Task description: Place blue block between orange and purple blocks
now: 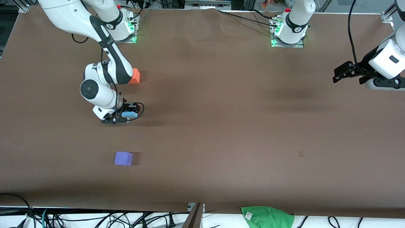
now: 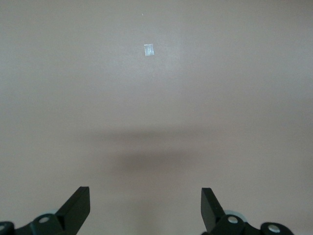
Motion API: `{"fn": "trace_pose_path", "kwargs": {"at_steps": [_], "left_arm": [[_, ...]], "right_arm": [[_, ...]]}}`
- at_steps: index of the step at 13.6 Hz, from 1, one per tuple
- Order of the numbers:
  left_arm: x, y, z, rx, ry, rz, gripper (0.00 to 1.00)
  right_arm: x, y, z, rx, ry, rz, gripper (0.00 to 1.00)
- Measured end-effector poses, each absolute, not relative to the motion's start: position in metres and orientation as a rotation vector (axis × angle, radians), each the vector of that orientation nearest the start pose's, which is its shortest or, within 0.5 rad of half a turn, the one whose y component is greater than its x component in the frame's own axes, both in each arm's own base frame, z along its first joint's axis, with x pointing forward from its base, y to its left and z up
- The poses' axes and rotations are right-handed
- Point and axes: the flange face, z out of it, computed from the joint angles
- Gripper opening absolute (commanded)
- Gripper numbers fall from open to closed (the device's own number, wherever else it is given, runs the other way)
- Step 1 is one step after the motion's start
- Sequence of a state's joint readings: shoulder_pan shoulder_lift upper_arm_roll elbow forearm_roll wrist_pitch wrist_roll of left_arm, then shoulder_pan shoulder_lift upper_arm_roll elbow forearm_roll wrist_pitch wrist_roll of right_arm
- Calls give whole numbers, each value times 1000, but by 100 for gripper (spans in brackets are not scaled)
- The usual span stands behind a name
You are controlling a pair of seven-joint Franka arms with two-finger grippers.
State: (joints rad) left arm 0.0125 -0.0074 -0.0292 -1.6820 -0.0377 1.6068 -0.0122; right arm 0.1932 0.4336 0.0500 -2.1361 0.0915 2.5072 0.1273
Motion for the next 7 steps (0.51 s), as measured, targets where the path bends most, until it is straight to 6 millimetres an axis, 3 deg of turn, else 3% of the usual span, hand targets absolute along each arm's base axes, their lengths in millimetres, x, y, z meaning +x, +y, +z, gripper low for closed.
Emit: {"fn": "trace_pose_path", "kwargs": {"at_steps": [3,5,7], "left_arm": [[554,-13,579,-3176,2,115,100],[554,-13,579,-3176,2,116,100],[554,-13,580,-3176,2,117,100]], "right_arm": [[562,139,222,-3072,-60,65,100],[574,143,268,-3065,-67,84,100],[583,146,330,-3057,-69,68,100]]}}
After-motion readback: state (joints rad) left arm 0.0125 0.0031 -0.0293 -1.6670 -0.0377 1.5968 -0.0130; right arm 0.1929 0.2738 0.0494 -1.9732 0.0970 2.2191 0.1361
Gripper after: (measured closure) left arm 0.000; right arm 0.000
